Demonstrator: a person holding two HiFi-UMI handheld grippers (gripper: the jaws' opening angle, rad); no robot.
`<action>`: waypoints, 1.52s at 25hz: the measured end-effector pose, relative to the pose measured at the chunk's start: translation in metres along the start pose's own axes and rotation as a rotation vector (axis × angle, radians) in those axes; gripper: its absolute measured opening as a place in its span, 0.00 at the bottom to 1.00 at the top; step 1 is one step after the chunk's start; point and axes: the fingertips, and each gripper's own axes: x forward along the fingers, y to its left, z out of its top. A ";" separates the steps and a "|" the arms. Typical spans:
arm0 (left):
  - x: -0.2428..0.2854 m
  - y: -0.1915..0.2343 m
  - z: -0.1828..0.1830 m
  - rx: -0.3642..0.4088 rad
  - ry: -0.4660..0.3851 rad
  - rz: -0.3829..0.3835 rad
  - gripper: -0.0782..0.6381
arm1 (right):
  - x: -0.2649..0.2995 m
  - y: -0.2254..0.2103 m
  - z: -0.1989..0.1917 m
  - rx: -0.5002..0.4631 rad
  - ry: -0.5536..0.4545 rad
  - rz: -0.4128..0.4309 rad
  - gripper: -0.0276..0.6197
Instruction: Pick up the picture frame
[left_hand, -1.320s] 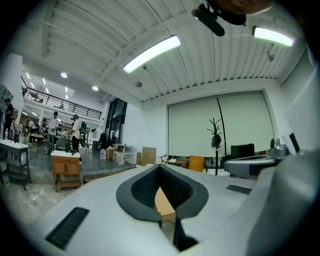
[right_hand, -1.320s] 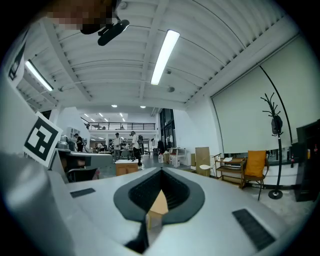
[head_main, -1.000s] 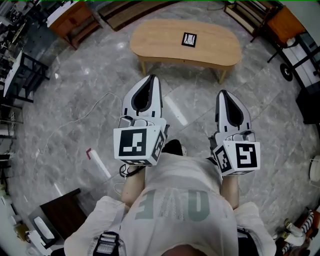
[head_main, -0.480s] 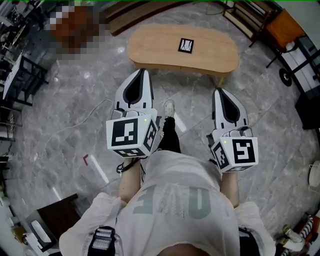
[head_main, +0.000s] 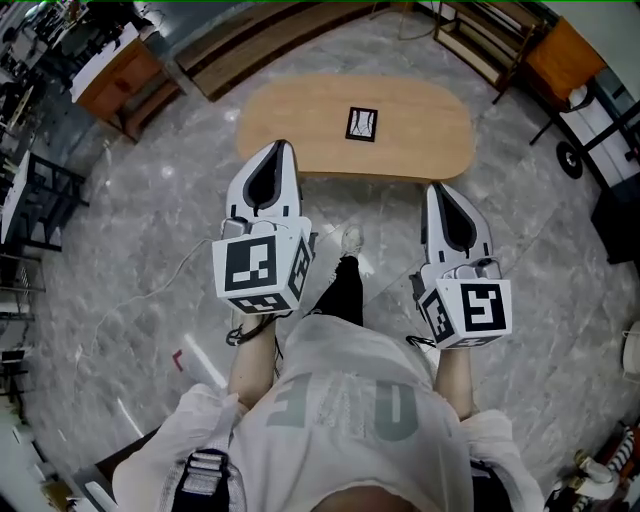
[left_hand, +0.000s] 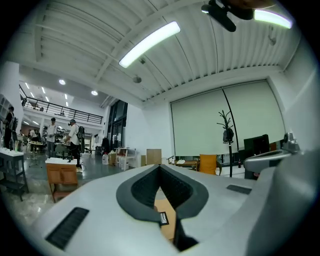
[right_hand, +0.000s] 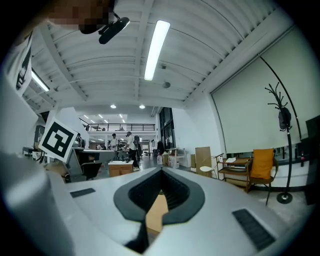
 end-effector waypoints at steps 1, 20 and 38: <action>0.016 0.002 -0.004 -0.003 0.002 -0.010 0.12 | 0.016 -0.006 -0.003 0.001 0.009 0.000 0.05; 0.306 0.084 0.009 -0.091 0.011 -0.073 0.12 | 0.330 -0.071 0.026 -0.046 0.103 0.072 0.05; 0.352 0.053 0.013 -0.062 0.010 -0.060 0.12 | 0.368 -0.109 0.042 -0.048 0.053 0.113 0.05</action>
